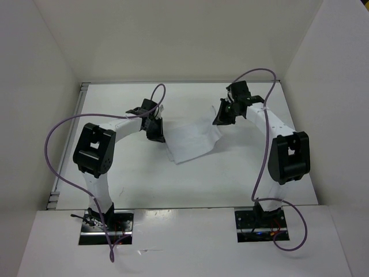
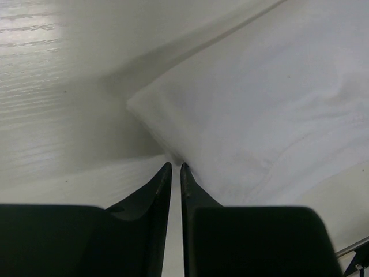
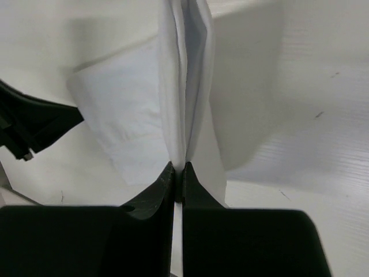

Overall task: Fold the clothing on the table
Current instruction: Fold the skirt

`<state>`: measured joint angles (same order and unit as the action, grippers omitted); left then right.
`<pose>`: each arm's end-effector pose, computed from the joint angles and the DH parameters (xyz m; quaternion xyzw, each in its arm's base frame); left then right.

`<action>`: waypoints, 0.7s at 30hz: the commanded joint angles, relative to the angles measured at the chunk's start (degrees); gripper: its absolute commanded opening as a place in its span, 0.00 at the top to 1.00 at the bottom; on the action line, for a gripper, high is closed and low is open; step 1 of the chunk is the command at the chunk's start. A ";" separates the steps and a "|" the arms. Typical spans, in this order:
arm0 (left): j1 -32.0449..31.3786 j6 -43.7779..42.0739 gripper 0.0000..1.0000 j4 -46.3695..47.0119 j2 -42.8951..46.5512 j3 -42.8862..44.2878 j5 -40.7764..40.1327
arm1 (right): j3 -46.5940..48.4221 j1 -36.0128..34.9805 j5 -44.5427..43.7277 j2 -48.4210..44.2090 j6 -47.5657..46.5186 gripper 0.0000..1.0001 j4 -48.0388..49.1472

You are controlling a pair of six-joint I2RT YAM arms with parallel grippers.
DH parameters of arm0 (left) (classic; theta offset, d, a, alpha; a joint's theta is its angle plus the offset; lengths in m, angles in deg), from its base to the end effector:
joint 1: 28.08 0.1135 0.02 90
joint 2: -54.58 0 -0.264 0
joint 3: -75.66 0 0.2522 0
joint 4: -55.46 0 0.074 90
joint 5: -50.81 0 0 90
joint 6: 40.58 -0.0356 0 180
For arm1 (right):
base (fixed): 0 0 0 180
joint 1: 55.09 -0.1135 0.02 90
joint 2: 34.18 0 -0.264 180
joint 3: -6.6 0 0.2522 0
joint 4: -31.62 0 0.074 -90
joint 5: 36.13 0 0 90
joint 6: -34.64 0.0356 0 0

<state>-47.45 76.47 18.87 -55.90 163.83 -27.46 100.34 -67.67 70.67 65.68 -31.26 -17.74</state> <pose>0.3768 -0.1401 0.1719 -0.0368 0.9580 -0.1956 0.2063 0.3659 0.0922 0.2577 0.0517 0.9443 0.2248 0.2347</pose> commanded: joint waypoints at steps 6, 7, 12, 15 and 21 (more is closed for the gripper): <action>-1.10 1.07 0.83 3.58 -1.85 -0.14 1.19 | 4.47 -9.56 4.91 -1.07 -0.98 1.00 0.61; -1.10 1.08 0.83 3.58 -1.85 -0.14 1.19 | 4.48 -10.70 5.52 -1.06 -0.98 1.00 1.14; -1.10 1.08 0.83 3.58 -1.85 -0.67 1.19 | 5.88 -17.73 6.05 3.67 -0.46 1.00 1.67; -1.10 1.08 0.83 3.58 -1.85 -1.20 1.19 | 8.34 -20.46 6.58 7.01 -0.45 1.00 2.72; -1.10 1.08 0.83 3.58 -1.32 -1.20 1.19 | 13.70 -23.10 7.64 14.65 0.16 1.00 3.25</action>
<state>-48.44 76.82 21.61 -57.12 163.13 -27.13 110.00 -89.77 76.99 77.70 -31.18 -16.64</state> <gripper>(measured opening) 0.175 0.041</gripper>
